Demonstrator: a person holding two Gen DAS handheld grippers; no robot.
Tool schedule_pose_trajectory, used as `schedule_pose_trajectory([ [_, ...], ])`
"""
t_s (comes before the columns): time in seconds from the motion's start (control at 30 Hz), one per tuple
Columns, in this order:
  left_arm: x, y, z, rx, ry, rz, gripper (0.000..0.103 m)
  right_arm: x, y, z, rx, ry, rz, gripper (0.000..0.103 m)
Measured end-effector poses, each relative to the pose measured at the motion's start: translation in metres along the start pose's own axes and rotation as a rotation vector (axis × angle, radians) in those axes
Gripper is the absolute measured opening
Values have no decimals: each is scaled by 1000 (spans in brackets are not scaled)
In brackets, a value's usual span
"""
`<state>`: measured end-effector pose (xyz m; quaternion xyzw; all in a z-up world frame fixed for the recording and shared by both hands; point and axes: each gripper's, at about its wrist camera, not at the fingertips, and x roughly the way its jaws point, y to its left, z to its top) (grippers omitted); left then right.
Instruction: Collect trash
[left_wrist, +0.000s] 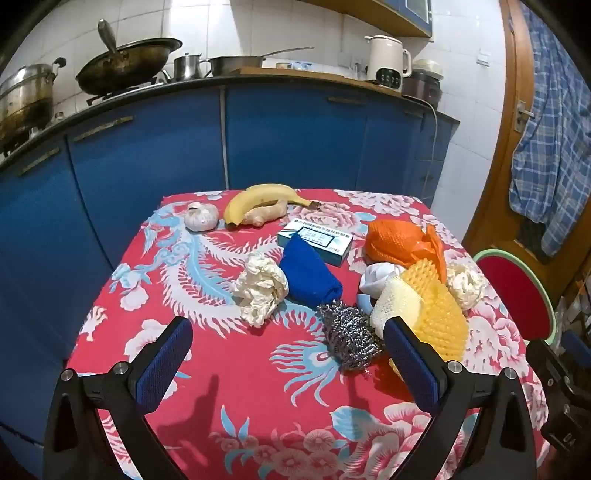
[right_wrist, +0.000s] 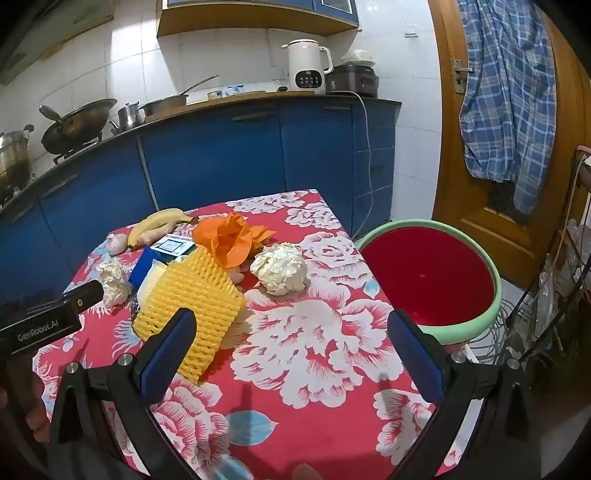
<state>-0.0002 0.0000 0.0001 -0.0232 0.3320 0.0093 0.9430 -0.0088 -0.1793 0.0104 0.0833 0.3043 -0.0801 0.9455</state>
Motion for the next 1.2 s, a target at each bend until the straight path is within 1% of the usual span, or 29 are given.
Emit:
schedule_pose_trajectory([
  [0.27,0,0,0,0,4,-1,102,-3,5,-2,-19,-10,-2,101],
  [0.3,0,0,0,-1,5,-1,102,0,-3,0,15,3,6,101],
  [1.2,-4,0,1,-2,10,-1,102,0,-4,1,23,7,8,101],
])
